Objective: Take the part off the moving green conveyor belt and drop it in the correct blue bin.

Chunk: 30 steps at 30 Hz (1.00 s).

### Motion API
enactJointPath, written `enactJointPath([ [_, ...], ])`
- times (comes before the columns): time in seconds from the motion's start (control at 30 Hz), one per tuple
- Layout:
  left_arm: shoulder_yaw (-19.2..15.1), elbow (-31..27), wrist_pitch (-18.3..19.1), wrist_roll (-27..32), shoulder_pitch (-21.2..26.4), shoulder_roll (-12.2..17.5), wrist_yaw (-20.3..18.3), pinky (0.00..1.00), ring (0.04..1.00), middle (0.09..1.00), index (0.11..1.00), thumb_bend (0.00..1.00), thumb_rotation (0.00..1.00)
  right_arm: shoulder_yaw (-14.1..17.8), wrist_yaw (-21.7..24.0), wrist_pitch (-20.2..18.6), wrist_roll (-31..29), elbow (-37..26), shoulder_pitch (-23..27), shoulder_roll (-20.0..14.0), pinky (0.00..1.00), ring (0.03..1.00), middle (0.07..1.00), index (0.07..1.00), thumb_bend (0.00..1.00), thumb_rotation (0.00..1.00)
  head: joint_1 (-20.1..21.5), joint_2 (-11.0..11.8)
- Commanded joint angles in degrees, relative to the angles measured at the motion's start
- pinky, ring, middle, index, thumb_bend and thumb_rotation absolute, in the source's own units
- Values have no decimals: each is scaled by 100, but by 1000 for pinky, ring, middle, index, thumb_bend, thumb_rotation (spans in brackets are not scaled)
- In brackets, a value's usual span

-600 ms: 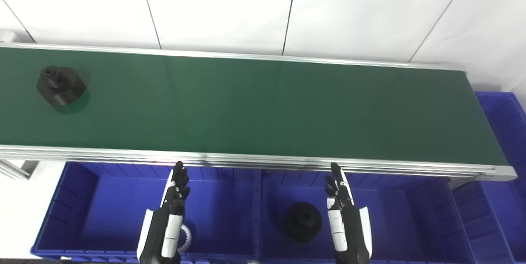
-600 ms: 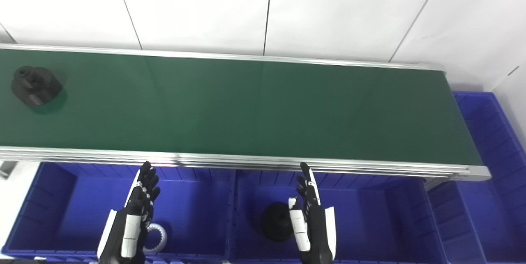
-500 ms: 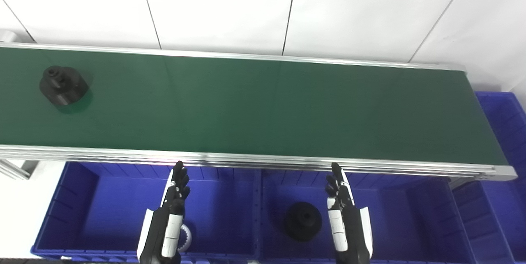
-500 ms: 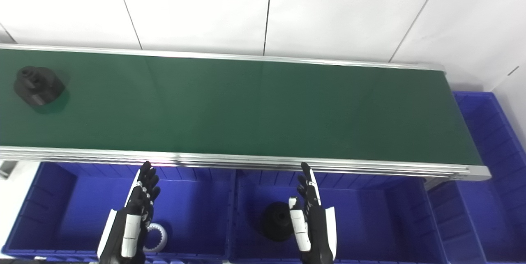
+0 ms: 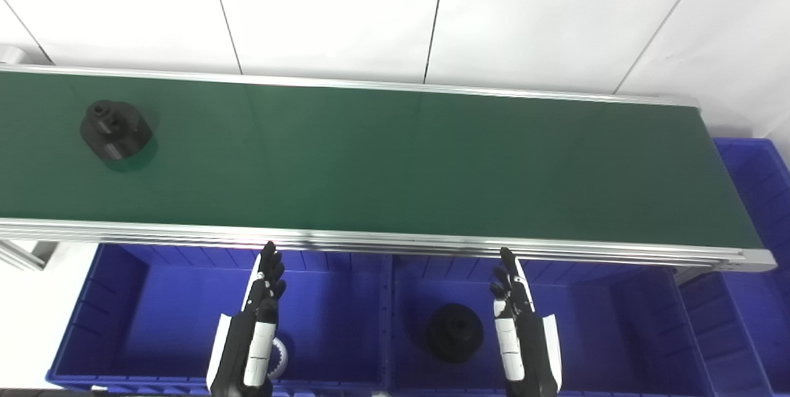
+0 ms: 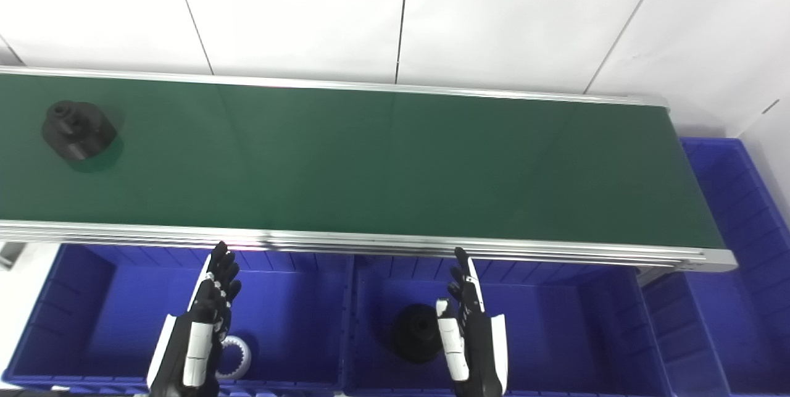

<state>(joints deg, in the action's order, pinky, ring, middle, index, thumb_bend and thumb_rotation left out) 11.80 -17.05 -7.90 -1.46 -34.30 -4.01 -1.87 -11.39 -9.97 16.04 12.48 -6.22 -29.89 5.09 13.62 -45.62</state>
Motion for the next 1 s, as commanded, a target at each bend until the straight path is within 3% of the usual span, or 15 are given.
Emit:
enactJointPath([
  [0.0, 47, -103, -177, 17, 16, -34, 2, 1000, 1000, 1000, 1000, 584, 943, -5, 43, 64, -2, -161, -7, 54, 908, 954, 980, 968, 712, 1000, -5, -2],
  [0.63, 63, -91, -164, -179, 7, -14, 32, 1000, 1000, 1000, 1000, 580, 966, 2, 30, 124, -9, -111, 15, 59, 901, 947, 979, 966, 699, 1000, -6, 44],
  [0.77, 60, 71, -318, -105, 28, -24, 6, 1000, 1000, 1000, 1000, 566, 965, 15, 25, 230, -13, 11, 24, 26, 905, 950, 980, 969, 701, 1000, -57, 210],
  [0.97, 122, 408, -587, -168, 55, -74, 31, 1000, 1000, 1000, 1000, 583, 974, 76, 65, 519, -231, 311, 31, -85, 912, 947, 978, 976, 717, 1000, -590, 736],
])
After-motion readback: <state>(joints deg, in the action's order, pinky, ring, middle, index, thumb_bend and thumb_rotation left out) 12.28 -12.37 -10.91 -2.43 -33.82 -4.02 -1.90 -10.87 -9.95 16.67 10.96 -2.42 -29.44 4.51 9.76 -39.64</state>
